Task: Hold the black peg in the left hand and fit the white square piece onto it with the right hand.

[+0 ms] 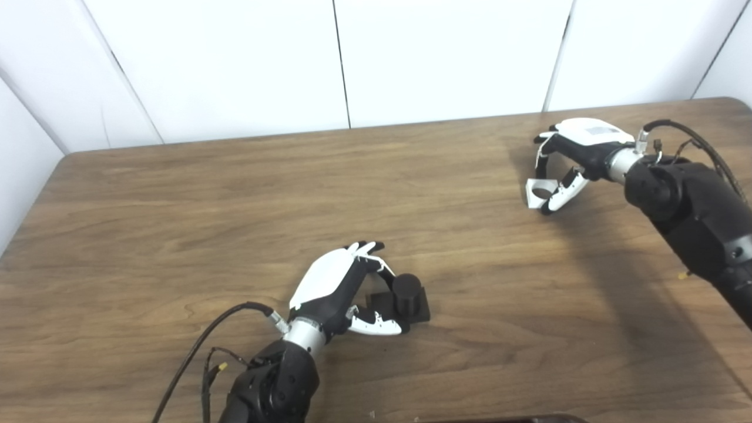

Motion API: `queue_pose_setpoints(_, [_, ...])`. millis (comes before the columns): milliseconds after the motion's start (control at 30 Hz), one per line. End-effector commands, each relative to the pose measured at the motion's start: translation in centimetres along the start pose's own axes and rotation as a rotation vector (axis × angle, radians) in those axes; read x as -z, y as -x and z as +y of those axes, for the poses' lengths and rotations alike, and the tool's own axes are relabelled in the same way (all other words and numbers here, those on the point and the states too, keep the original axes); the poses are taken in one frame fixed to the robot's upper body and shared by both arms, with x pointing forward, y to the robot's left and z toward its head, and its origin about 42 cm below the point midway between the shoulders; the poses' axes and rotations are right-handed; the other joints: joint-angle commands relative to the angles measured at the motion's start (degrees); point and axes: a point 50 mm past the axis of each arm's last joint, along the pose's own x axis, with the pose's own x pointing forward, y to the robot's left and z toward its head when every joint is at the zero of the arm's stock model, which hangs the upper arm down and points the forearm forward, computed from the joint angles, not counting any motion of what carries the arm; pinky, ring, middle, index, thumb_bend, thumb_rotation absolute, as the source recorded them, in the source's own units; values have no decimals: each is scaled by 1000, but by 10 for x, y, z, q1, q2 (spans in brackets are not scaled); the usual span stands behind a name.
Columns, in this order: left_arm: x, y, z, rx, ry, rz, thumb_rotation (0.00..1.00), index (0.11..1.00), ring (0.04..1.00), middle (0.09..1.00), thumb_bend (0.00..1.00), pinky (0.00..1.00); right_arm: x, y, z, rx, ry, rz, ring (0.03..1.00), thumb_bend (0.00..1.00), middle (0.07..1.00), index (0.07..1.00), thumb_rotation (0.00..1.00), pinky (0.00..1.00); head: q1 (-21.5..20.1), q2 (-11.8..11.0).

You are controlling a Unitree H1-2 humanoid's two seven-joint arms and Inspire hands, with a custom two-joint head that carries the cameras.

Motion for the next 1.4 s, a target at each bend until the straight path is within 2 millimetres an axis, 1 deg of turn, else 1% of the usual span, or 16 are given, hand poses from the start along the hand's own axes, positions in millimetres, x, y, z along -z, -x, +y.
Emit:
queue_pose_setpoints(0, [14, 0, -5, 30, -13, 66, 80, 491, 1000, 956, 500, 1000, 10, 7, -8, 4, 31, 40, 1000, 522, 924, 490, 135, 1000, -1, 1])
queue_pose_setpoints(100, [14, 0, -5, 32, -17, 69, 80, 491, 1000, 956, 500, 1000, 6, 10, -14, 21, 31, 21, 1000, 523, 921, 490, 134, 1000, 0, 2])
queue_pose_setpoints(233, [14, -1, -6, 30, -15, 65, 79, 489, 1000, 954, 501, 1000, -6, 19, -25, 55, 38, -18, 1000, 523, 928, 490, 136, 1000, 0, -2])
queue_pose_setpoints(400, [13, 0, -7, 34, -17, 69, 80, 489, 1000, 955, 501, 1000, -21, 28, -34, 78, 58, -59, 1000, 523, 923, 490, 136, 1000, 2, -3])
queue_pose_setpoints(667, [14, -1, -8, 31, -14, 68, 80, 490, 1000, 952, 500, 1000, -43, 38, -41, 93, 70, -113, 1000, 523, 929, 489, 135, 1000, 1, -4])
queue_pose_setpoints(1033, [12, -2, -10, 32, -15, 72, 80, 490, 1000, 955, 500, 1000, -75, 59, -53, 106, 88, -223, 1000, 521, 929, 489, 133, 1000, 5, -3])
queue_pose_setpoints(1367, [13, -2, -11, 25, -10, 74, 79, 491, 1000, 952, 501, 1000, -112, 83, -65, 93, 105, -347, 1000, 520, 921, 488, 132, 1000, 10, -2])
